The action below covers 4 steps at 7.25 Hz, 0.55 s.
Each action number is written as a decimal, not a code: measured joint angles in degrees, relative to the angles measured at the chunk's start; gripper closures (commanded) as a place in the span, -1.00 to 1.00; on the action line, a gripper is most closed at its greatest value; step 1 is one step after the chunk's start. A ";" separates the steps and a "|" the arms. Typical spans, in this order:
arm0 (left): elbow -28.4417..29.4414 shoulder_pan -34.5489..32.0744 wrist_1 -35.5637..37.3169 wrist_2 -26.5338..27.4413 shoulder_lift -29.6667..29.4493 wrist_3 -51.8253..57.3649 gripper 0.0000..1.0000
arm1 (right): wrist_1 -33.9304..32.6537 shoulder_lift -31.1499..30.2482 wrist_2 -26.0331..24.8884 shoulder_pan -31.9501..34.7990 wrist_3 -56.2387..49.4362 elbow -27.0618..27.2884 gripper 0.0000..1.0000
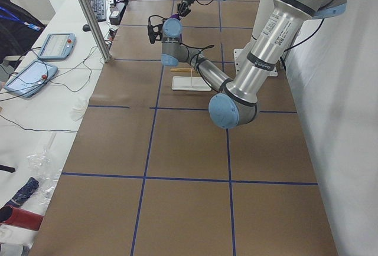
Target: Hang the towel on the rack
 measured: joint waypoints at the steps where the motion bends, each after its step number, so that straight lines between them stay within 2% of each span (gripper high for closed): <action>1: -0.12 1.21 -0.34 0.67 -1.53 -3.76 -1.00 | 0.02 0.02 -0.11 -0.04 0.02 -0.01 1.00; 3: 0.12 2.29 -0.36 1.27 -3.46 -6.37 -0.99 | 0.10 0.08 -0.13 -0.08 0.06 0.22 1.00; 4: 0.26 2.38 -0.36 1.68 -3.73 -6.59 -0.85 | 0.13 0.06 -0.10 -0.20 0.09 0.58 1.00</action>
